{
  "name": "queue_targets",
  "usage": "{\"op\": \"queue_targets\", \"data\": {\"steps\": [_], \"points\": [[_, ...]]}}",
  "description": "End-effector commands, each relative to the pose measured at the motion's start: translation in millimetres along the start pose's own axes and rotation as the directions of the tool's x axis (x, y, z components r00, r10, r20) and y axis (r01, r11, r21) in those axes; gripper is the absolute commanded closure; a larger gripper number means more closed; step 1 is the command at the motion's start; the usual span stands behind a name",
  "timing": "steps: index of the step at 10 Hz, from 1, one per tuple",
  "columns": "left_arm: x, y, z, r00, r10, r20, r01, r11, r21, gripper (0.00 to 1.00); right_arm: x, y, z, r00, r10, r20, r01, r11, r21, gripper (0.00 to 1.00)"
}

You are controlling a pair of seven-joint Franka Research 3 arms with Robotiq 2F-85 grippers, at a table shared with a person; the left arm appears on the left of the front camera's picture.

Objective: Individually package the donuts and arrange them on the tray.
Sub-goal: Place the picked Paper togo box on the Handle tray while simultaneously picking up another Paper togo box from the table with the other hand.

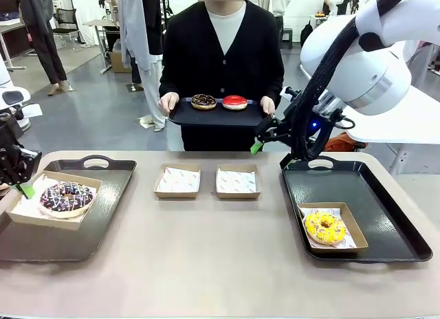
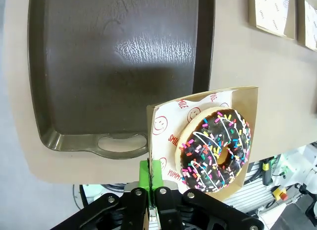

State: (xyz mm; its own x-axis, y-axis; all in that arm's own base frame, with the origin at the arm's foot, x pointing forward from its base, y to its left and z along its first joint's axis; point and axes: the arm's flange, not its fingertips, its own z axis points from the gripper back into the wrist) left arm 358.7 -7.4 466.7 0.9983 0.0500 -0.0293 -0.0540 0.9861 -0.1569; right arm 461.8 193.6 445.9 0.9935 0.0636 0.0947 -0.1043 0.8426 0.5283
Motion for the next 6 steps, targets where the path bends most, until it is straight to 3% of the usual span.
{"op": "queue_targets", "data": {"steps": [1,5,6], "points": [[-1,-1,1,1.000,-0.004,0.005,0.004,1.000,-0.001,0.99,-1,1,1,1.000,0.004,-0.003,-0.004,1.000,-0.001,0.00],[0,0,0,1.000,0.000,0.000,0.000,1.000,0.000,0.99,0,0,0,1.000,0.000,0.000,0.000,1.000,0.000,0.00],[-4,1,-1,0.999,-0.035,-0.013,0.035,0.999,0.020,0.99,12,11,-4,1.000,-0.009,-0.020,0.007,0.995,-0.095,0.00]]}}
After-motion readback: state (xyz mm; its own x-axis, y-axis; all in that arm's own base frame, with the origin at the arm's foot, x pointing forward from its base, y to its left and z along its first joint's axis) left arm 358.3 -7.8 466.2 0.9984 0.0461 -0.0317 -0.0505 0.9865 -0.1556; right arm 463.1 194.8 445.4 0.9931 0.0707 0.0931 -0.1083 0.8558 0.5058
